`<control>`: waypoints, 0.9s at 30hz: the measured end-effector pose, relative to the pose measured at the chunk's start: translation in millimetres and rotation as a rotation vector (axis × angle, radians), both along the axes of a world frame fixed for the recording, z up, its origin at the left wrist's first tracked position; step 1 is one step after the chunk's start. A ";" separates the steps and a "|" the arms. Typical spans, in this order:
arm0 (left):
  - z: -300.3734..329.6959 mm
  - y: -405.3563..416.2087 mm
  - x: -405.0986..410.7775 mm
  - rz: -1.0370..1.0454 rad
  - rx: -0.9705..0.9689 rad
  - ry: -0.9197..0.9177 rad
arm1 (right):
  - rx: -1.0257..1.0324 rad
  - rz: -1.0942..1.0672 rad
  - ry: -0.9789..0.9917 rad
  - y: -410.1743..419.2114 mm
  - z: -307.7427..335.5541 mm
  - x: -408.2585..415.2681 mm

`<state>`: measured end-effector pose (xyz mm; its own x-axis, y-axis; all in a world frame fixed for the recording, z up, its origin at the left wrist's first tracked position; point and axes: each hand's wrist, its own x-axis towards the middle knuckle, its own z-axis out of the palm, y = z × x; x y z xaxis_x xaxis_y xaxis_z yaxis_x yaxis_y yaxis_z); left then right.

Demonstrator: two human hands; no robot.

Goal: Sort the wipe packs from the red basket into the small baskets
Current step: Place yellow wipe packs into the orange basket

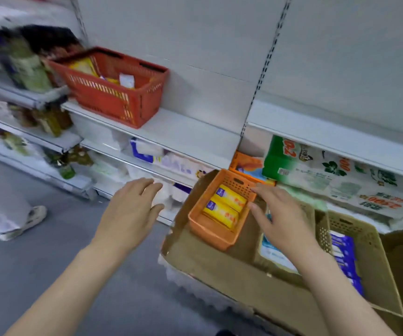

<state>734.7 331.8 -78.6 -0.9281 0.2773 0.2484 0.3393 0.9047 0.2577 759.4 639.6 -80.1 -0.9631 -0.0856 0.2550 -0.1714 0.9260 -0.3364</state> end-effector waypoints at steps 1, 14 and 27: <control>0.1 -23.9 1.5 0.025 -0.006 -0.016 | -0.004 0.008 0.011 -19.7 -0.3 -1.3; -23.1 -212.1 -172.4 0.093 -0.027 -0.053 | -0.109 0.119 -0.007 -233.0 -25.0 -199.3; 29.3 -301.8 -460.6 -0.052 -0.061 -0.018 | -0.065 0.056 -0.017 -354.3 31.3 -442.3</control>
<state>274.1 30.0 -49.3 -0.9163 0.3391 0.2133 0.3819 0.9002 0.2094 317.1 285.3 -48.8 -0.9615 -0.1231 0.2459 -0.2160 0.8914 -0.3984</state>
